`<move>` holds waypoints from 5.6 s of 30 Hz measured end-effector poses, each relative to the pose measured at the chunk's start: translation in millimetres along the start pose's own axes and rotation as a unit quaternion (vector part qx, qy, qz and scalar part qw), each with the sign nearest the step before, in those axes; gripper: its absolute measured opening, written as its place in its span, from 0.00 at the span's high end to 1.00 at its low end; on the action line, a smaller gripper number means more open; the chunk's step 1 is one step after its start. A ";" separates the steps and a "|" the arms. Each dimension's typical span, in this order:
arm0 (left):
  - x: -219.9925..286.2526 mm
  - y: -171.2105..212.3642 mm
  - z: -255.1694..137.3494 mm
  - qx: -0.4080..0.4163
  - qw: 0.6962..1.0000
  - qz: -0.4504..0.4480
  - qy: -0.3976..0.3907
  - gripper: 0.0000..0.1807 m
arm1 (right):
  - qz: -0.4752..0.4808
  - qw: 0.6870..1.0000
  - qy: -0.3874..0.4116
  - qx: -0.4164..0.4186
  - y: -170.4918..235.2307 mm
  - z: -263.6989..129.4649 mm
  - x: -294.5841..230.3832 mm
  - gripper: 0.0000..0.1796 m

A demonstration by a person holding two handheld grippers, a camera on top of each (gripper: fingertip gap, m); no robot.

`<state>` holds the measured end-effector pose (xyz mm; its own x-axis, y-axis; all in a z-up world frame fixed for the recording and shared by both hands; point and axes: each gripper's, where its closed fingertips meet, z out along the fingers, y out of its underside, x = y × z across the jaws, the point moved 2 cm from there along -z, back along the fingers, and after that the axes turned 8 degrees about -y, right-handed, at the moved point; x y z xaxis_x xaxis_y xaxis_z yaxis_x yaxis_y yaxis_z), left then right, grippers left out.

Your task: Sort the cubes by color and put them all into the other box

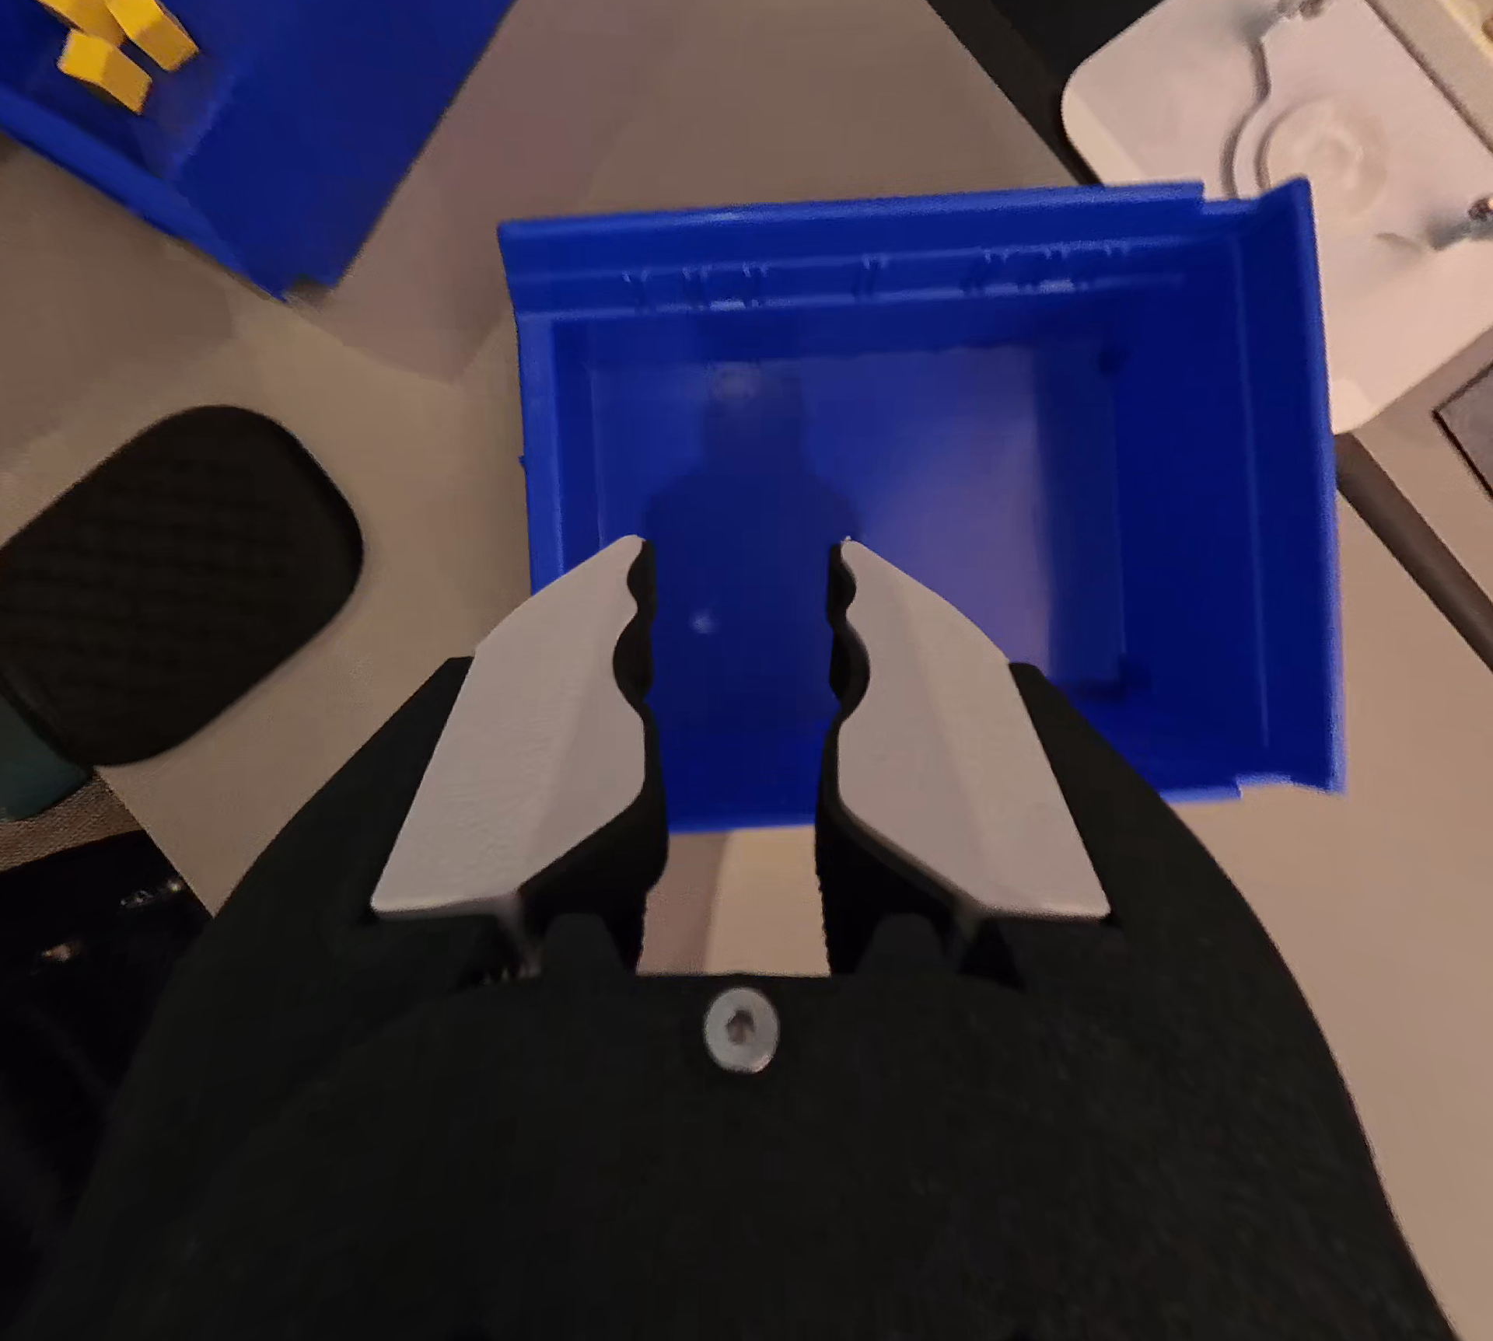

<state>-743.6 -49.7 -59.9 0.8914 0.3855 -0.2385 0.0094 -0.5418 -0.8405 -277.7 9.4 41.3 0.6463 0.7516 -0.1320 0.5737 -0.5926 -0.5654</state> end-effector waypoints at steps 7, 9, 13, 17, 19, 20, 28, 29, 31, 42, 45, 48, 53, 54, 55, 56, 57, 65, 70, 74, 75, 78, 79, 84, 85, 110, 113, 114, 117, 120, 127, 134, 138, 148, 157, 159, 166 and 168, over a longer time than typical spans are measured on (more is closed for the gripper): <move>-23.3 -7.8 27.5 -0.010 0.997 0.064 0.052 0.89 | 0.027 1.000 0.004 0.006 46.2 -25.6 19.9 0.79; -29.7 -8.5 31.7 -0.023 0.996 0.050 0.069 0.90 | 0.044 0.999 0.005 0.007 58.2 -28.5 29.0 0.79; -34.5 -8.0 33.2 -0.017 0.996 0.050 0.078 0.91 | 0.087 0.996 0.004 0.014 79.9 -27.5 46.9 0.79; -38.8 -9.8 38.0 -0.012 0.994 0.072 0.077 0.90 | 0.146 0.988 0.002 0.045 93.5 -26.3 57.8 0.77; -41.3 -11.5 41.6 -0.015 0.993 0.078 0.085 0.90 | 0.166 0.984 0.016 0.065 97.0 -27.2 60.1 0.74; -42.6 -12.2 43.3 -0.016 0.993 0.080 0.090 0.90 | 0.172 0.982 0.021 0.071 99.0 -26.6 59.9 0.72; -60.6 -28.1 27.4 0.054 0.997 0.035 0.051 0.61 | 0.265 0.958 0.002 0.108 108.3 -2.5 53.9 0.56; -63.9 -29.1 21.2 0.060 0.996 0.027 0.052 0.60 | 0.279 0.953 0.004 0.119 106.5 -0.3 54.2 0.56; -74.3 -31.5 8.0 0.075 0.996 0.015 0.037 0.59 | 0.312 0.941 0.014 0.130 103.8 5.6 57.0 0.56; -62.2 -45.3 -94.1 0.184 0.982 0.024 0.040 0.64 | 0.401 0.916 0.028 0.001 110.0 48.3 64.8 0.72; -50.6 -51.4 -112.2 0.202 0.978 0.024 0.044 0.66 | 0.414 0.909 0.016 -0.055 115.0 44.0 77.2 0.79; -35.9 -54.8 -126.2 0.215 0.975 0.034 0.053 0.67 | 0.411 0.906 0.013 -0.100 122.1 37.3 97.1 0.87; -7.9 -54.6 -136.3 0.214 0.973 0.073 0.055 0.68 | 0.386 0.911 0.054 -0.133 140.5 19.9 144.7 0.96; -2.3 -54.0 -137.2 0.212 0.972 0.083 0.054 0.68 | 0.382 0.912 0.053 -0.137 143.8 16.5 152.0 0.96; 3.4 -53.5 -138.1 0.210 0.972 0.092 0.054 0.69 | 0.376 0.915 0.051 -0.138 147.0 13.2 159.1 0.96; 9.2 -53.0 -139.0 0.209 0.971 0.100 0.053 0.69 | 0.371 0.917 0.051 -0.140 150.9 9.5 166.0 0.97; 14.6 -52.8 -140.3 0.209 0.971 0.107 0.053 0.69 | 0.366 0.918 0.053 -0.142 155.7 5.1 173.3 0.97; 52.6 -51.8 -150.1 0.203 0.969 0.123 0.075 0.71 | 0.356 0.921 0.059 -0.144 212.5 -43.5 232.1 0.97; 66.9 -50.3 -158.7 0.206 0.968 0.122 0.076 0.73 | 0.385 0.911 0.072 -0.132 271.9 -88.9 270.7 0.97; 75.6 -49.6 -158.7 0.190 0.971 0.124 0.076 0.74 | 0.404 0.903 0.079 -0.123 326.1 -129.2 293.0 0.97; 77.8 -49.0 -157.5 0.182 0.972 0.122 0.081 0.74 | 0.409 0.901 0.079 -0.122 339.9 -139.1 297.1 0.97; 80.2 -51.9 -155.7 0.178 0.975 0.113 0.076 0.74 | 0.429 0.890 0.089 -0.128 380.1 -170.9 308.1 0.97; 81.3 -53.4 -156.5 0.179 0.975 0.109 0.075 0.74 | 0.432 0.887 0.096 -0.130 391.8 -180.8 311.8 0.96; 91.9 -57.7 -163.1 0.179 0.976 0.105 0.070 0.75 | 0.445 0.880 0.103 -0.133 435.6 -214.0 324.4 0.97; 93.8 -58.3 -164.5 0.180 0.976 0.107 0.066 0.75 | 0.449 0.878 0.102 -0.131 441.8 -217.5 326.1 0.97; 122.8 -75.1 -198.7 0.193 0.971 0.095 0.102 0.70 | 0.274 0.910 0.294 0.099 426.4 -317.8 356.0 0.92; 124.5 -89.1 -205.6 0.213 0.965 0.086 0.126 0.70 | 0.211 0.890 0.337 0.223 378.3 -366.5 330.1 0.87; 125.8 -94.9 -206.3 0.218 0.963 0.080 0.135 0.71 | 0.187 0.886 0.330 0.268 358.9 -377.9 317.0 0.84; 132.6 -111.8 -200.3 0.229 0.958 0.072 0.155 0.73 | 0.115 0.880 0.267 0.375 303.1 -391.4 272.2 0.84; 144.5 -130.3 -188.9 0.242 0.954 0.094 0.149 0.76 | 0.062 0.878 0.180 0.439 253.0 -383.6 230.7 0.76; 198.2 -202.1 -207.9 0.310 0.925 0.079 0.204 0.81 | -0.110 0.812 -0.003 0.574 143.1 -347.3 127.8 0.76; 236.1 -254.4 -208.9 0.339 0.913 0.068 0.217 0.81 | -0.167 0.811 -0.045 0.560 73.5 -292.3 84.4 0.83; 236.8 -246.6 -182.4 0.319 0.925 0.044 0.203 0.81 | -0.174 0.820 -0.035 0.543 53.6 -266.4 87.7 0.90; 210.0 -226.5 -117.3 0.258 0.951 0.045 0.163 0.84 | -0.113 0.910 -0.020 0.398 58.5 -162.6 138.6 1.00; 119.2 -181.8 -70.5 0.141 0.987 0.070 0.026 0.89 | -0.111 0.925 0.008 0.363 59.7 -138.4 148.9 1.00; 105.2 -165.1 -62.9 0.098 0.990 0.093 0.024 0.89 | -0.109 0.930 0.008 0.352 63.4 -137.5 150.6 1.00; 83.1 -131.0 -26.9 0.002 0.960 0.279 0.025 0.90 | -0.063 0.934 -0.014 0.353 77.4 -133.9 166.4 0.99; 74.8 -118.9 -17.2 0.003 0.932 0.360 0.043 0.90 | -0.057 0.936 -0.016 0.347 80.7 -132.2 169.7 1.00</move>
<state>-670.3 30.7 30.5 0.6985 -0.1374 -0.7023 -0.6077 -0.6323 -0.4806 -55.2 50.8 80.9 0.5799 0.8127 -0.0568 0.1660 -0.1861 -0.9684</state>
